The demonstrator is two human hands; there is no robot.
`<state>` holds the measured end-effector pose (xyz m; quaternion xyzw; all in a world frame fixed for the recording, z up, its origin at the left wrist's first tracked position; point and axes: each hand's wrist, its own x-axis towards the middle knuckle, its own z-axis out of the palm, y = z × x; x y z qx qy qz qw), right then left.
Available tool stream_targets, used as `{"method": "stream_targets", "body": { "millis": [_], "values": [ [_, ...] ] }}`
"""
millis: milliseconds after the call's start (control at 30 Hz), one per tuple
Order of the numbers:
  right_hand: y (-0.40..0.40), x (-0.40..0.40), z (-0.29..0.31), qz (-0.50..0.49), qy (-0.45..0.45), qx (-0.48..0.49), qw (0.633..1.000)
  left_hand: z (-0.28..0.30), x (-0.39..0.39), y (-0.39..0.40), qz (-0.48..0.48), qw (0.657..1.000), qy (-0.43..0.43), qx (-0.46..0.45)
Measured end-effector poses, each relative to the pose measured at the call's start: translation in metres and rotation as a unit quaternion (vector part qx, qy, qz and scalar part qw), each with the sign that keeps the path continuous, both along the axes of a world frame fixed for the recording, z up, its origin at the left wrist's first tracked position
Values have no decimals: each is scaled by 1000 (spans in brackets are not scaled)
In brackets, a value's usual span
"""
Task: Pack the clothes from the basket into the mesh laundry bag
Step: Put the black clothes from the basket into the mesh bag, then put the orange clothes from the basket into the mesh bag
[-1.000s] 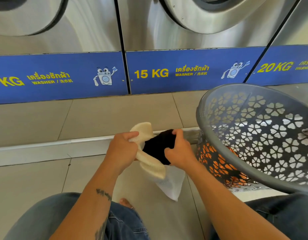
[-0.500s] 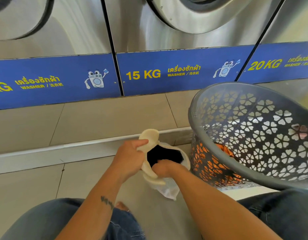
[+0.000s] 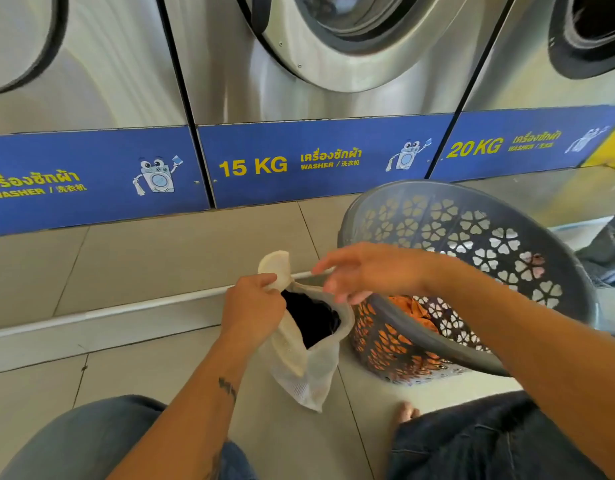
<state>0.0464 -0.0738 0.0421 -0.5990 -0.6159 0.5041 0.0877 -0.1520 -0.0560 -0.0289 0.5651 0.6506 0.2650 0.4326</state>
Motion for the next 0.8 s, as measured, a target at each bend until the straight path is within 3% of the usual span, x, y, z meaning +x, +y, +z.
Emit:
{"method": "stream_targets", "body": {
  "millis": [100,167,333,500,600,800],
  "values": [
    [-7,42,14,-116,38,72,990,4,17,-2,6,1000,0,11],
    [-1,68,-1,-146,-46,83,985,7,31,-2,9,1000,1,16],
    [17,104,-68,-19,-278,-62,958,8,60,3,-2,1000,18,11],
    [46,116,-135,78,-406,-104,905,-7,75,16,-22,998,58,31],
    [68,123,-181,140,-440,-96,881,-14,80,23,-41,994,83,53],
    [97,137,-249,137,-441,-108,881,-29,86,36,-74,988,118,70]
  ]
}}
